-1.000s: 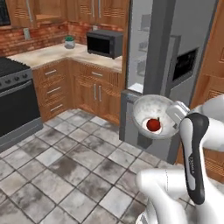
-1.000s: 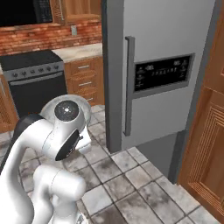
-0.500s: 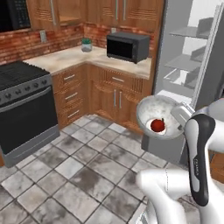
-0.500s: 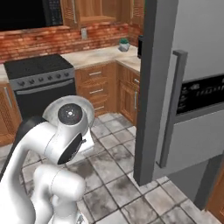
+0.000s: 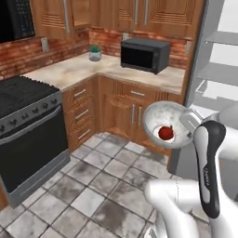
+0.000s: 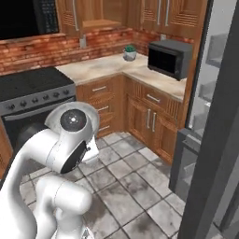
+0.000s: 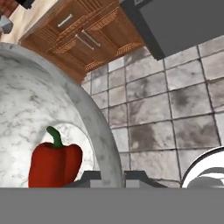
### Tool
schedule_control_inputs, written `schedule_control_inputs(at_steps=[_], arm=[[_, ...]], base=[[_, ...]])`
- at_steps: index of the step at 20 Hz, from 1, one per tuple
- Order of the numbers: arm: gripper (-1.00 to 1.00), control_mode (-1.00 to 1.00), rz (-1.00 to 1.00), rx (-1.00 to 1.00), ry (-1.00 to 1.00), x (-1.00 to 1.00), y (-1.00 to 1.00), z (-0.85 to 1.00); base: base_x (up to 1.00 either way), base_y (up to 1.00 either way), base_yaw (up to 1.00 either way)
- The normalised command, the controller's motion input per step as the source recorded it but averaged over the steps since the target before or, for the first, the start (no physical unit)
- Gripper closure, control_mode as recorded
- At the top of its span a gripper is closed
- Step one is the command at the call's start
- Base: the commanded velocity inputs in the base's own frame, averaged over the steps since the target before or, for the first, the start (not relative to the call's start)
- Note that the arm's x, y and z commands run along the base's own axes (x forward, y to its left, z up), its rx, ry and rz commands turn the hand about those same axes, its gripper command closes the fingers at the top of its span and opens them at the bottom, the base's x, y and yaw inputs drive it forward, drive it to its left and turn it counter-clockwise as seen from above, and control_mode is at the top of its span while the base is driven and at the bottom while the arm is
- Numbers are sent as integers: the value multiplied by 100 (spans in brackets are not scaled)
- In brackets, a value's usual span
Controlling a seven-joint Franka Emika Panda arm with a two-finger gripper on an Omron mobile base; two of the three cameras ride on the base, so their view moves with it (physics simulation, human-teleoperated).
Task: Move the glass cup from next to the sink to the open cabinet. Then, move the bowl with the bell pepper to the fridge to clear the area for faucet cleaning.
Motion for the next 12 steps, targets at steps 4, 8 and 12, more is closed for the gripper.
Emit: schedule_control_inputs(at_steps=[4, 8, 12], arm=[[100, 100, 0, 0, 0, 0, 0, 0], [100, 100, 0, 0, 0, 0, 0, 0], [100, 100, 0, 0, 0, 0, 0, 0]], base=[[100, 22, -64], [100, 11, -57], [98, 0, -61]])
